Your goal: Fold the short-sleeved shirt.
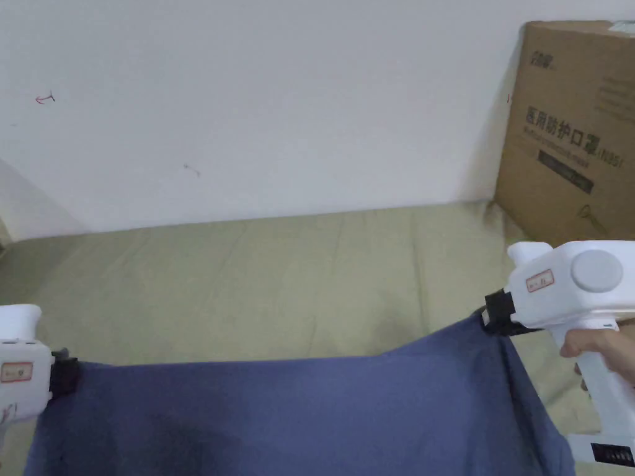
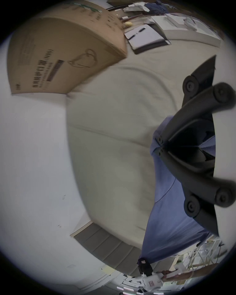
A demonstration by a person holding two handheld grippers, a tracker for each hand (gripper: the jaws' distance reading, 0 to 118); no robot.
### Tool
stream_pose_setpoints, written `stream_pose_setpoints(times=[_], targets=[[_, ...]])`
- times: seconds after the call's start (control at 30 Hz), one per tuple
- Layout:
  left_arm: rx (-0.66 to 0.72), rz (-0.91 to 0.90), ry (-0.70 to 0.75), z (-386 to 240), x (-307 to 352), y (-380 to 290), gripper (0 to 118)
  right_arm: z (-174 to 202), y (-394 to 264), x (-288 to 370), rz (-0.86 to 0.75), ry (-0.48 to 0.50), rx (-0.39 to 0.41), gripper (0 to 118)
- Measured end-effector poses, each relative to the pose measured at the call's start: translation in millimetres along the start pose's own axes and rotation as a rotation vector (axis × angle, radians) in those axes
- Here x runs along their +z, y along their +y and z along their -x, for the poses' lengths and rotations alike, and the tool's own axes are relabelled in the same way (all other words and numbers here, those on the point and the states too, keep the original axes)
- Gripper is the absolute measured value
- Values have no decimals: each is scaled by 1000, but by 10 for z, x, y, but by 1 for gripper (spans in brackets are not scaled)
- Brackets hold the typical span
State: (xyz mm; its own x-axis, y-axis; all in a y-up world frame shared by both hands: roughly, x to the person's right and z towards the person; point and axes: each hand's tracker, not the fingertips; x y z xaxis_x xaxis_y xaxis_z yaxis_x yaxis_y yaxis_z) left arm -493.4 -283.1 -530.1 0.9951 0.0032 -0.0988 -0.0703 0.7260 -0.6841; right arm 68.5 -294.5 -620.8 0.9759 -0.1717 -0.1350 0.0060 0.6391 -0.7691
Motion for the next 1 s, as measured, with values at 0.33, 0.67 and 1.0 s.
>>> stream_pose_setpoints(times=[0.33, 0.67, 1.0], targets=[[-34, -204, 56, -55, 667, 1270, 2, 223, 1210, 1088, -181, -18, 5, 0], [-3, -356, 139, -79, 1210, 2480, 2, 556, 2334, 2033, -357, -42, 16, 0], [-15, -489, 158, -64, 1616, 3063, 2, 674, 2853, 2591, -457, -68, 26, 0]])
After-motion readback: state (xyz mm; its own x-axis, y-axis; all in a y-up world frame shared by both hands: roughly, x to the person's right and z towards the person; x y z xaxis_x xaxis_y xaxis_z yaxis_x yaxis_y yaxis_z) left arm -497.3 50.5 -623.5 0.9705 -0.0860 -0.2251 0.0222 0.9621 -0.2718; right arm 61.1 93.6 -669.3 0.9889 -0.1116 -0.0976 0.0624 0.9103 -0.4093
